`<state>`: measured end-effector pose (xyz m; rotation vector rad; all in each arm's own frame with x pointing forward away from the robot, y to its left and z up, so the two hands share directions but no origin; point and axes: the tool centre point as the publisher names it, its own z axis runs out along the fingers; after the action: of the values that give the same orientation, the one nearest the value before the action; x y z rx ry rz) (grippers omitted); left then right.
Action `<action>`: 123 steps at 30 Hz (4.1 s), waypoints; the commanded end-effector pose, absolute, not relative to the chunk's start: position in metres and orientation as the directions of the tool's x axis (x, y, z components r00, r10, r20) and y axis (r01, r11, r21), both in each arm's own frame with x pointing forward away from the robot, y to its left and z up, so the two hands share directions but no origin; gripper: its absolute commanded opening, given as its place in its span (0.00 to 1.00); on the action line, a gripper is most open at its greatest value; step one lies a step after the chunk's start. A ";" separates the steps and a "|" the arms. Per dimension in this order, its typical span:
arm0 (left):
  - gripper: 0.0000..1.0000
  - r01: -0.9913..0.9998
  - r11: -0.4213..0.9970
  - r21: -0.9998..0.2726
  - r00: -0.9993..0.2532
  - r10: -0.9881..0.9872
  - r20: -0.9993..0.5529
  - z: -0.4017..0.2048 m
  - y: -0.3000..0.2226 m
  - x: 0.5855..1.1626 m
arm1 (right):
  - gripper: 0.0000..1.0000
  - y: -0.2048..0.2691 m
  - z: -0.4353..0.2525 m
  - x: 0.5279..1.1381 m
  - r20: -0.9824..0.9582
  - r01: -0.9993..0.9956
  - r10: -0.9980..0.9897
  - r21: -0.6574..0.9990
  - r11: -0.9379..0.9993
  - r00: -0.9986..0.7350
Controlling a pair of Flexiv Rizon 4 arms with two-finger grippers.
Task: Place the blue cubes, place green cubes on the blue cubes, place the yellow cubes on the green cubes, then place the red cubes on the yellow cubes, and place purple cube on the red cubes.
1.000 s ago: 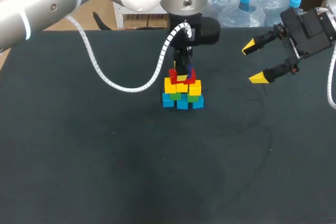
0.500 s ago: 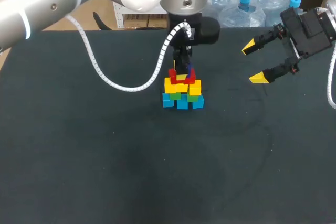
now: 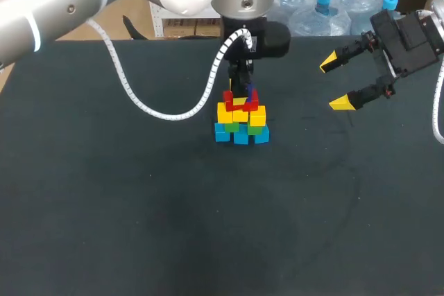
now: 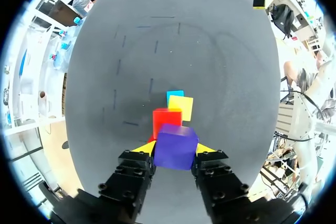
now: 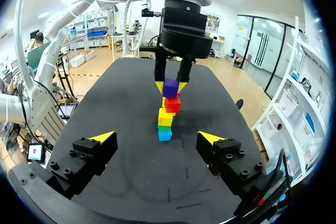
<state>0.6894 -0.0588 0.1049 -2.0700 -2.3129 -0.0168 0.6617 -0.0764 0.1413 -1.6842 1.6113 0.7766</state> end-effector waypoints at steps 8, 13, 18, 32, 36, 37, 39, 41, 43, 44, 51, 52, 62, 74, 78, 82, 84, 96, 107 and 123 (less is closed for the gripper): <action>0.27 0.994 0.112 -0.021 -0.111 0.993 0.029 0.103 -0.057 0.692 | 1.00 -0.076 0.141 0.661 -0.799 -0.998 -0.598 -0.067 -0.010 0.060; 0.28 0.994 0.112 -0.017 -0.112 0.993 0.027 0.103 -0.057 0.693 | 1.00 -0.076 0.141 0.661 -0.799 -0.998 -0.598 -0.067 -0.010 0.060; 0.28 0.994 0.112 -0.017 -0.111 0.993 0.026 0.104 -0.057 0.694 | 1.00 -0.076 0.141 0.661 -0.799 -0.998 -0.598 -0.067 -0.010 0.060; 0.47 0.994 0.109 -0.027 -0.108 0.994 0.027 0.102 -0.057 0.697 | 1.00 -0.076 0.141 0.661 -0.799 -0.998 -0.598 -0.067 -0.010 0.060; 1.00 0.994 0.107 -0.027 -0.106 0.994 0.024 0.102 -0.058 0.697 | 1.00 -0.076 0.141 0.661 -0.799 -0.998 -0.598 -0.067 -0.010 0.060; 1.00 0.994 0.106 -0.027 -0.106 0.994 0.022 0.102 -0.058 0.697 | 1.00 -0.076 0.141 0.661 -0.799 -0.998 -0.598 -0.067 -0.010 0.060; 1.00 0.994 0.105 -0.026 -0.105 0.994 0.019 0.102 -0.058 0.698 | 1.00 -0.076 0.141 0.661 -0.799 -0.998 -0.598 -0.067 -0.010 0.060; 1.00 0.994 0.104 -0.024 -0.104 0.994 0.017 0.103 -0.058 0.698 | 1.00 -0.076 0.141 0.661 -0.799 -0.998 -0.598 -0.067 -0.010 0.060; 1.00 0.995 0.100 -0.015 -0.100 0.995 0.008 0.104 -0.059 0.698 | 1.00 -0.076 0.141 0.661 -0.799 -0.998 -0.598 -0.067 -0.010 0.060; 1.00 0.996 0.092 -0.004 -0.092 0.996 -0.001 0.106 -0.060 0.698 | 1.00 -0.076 0.141 0.661 -0.799 -0.998 -0.598 -0.067 -0.010 0.060; 1.00 0.987 -0.032 0.157 0.054 0.989 -0.138 0.125 -0.070 0.692 | 1.00 -0.076 0.141 0.661 -0.799 -0.998 -0.598 -0.067 -0.010 0.060; 1.00 0.984 -0.036 0.173 0.063 0.986 -0.157 0.128 -0.069 0.691 | 1.00 -0.076 0.141 0.661 -0.799 -0.998 -0.598 -0.067 -0.010 0.060; 1.00 0.978 -0.012 0.210 0.060 0.972 -0.225 0.138 -0.051 0.681 | 1.00 -0.076 0.141 0.661 -0.799 -0.998 -0.598 -0.067 -0.010 0.060; 1.00 0.970 0.005 0.243 0.077 0.942 -0.327 0.148 -0.022 0.661 | 1.00 -0.076 0.141 0.661 -0.799 -0.998 -0.598 -0.067 -0.010 0.060; 1.00 0.962 0.003 0.273 0.120 0.893 -0.433 0.144 -0.012 0.659 | 1.00 -0.076 0.141 0.661 -0.799 -0.998 -0.598 -0.067 -0.010 0.060; 1.00 0.954 -0.017 0.298 0.175 0.841 -0.512 0.140 -0.010 0.659 | 1.00 -0.076 0.141 0.661 -0.799 -0.998 -0.598 -0.067 -0.010 0.060; 1.00 0.949 -0.023 0.314 0.201 0.811 -0.549 0.138 -0.008 0.660 | 1.00 -0.076 0.141 0.661 -0.799 -0.998 -0.598 -0.067 -0.010 0.060; 1.00 0.946 0.022 0.324 0.187 0.780 -0.597 0.133 0.015 0.659 | 1.00 -0.076 0.141 0.661 -0.799 -0.998 -0.598 -0.067 -0.010 0.060; 1.00 0.954 0.055 0.294 0.143 0.778 -0.612 0.133 0.038 0.658 | 1.00 -0.076 0.141 0.661 -0.799 -0.998 -0.598 -0.067 -0.010 0.060; 1.00 0.950 0.081 0.301 0.135 0.765 -0.630 0.132 0.049 0.658 | 1.00 -0.076 0.141 0.661 -0.799 -0.998 -0.598 -0.067 -0.010 0.060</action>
<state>0.6587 0.0457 0.1326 -2.7237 -2.6609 0.4911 0.6616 -0.0764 0.1413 -1.6842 1.6113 0.7767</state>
